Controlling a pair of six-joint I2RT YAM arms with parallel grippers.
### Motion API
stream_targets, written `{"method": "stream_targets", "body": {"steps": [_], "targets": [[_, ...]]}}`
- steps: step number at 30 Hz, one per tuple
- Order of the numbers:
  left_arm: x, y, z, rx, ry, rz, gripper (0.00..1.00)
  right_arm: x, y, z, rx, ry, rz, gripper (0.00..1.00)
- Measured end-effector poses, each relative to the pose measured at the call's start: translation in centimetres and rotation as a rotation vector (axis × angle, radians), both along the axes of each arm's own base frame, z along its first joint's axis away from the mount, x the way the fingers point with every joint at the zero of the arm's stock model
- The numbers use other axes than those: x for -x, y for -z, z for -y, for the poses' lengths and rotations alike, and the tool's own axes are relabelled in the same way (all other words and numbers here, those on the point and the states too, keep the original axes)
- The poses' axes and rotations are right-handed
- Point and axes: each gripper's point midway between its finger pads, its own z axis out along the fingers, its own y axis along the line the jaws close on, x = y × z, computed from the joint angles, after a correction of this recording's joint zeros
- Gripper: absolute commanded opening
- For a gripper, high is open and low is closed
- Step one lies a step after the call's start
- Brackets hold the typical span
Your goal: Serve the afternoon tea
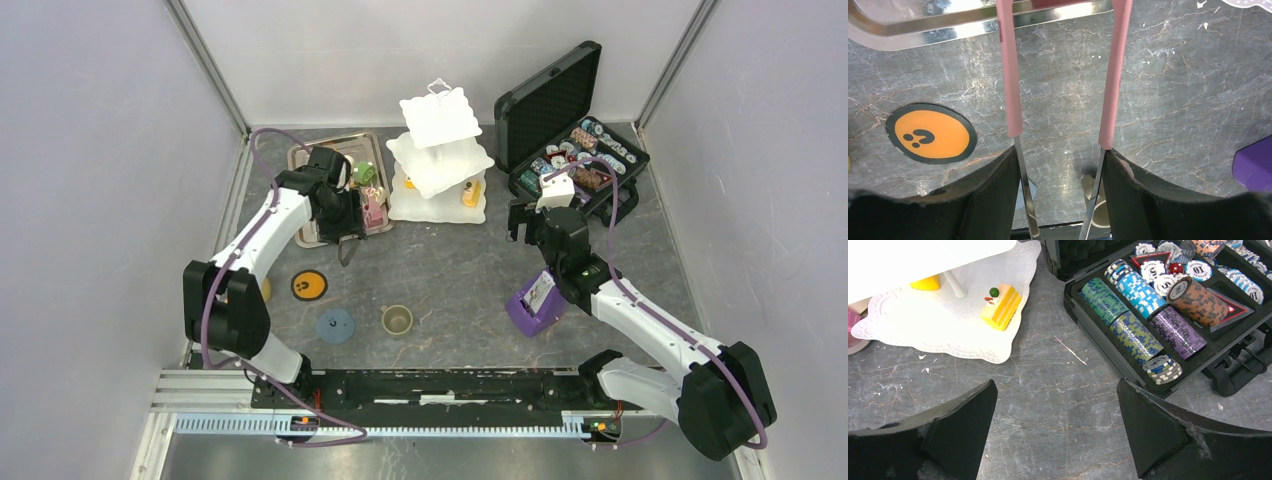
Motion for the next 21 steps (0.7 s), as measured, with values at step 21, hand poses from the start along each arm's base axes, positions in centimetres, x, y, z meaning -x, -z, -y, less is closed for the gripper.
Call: {"method": "stream_targets", "body": {"steps": [21], "targets": [[-2.3,1.9,0.8,-0.007,0.007,0.021,0.87,0.0,-0.1,-0.1,-0.003,-0.001,0.005,0.98]]}}
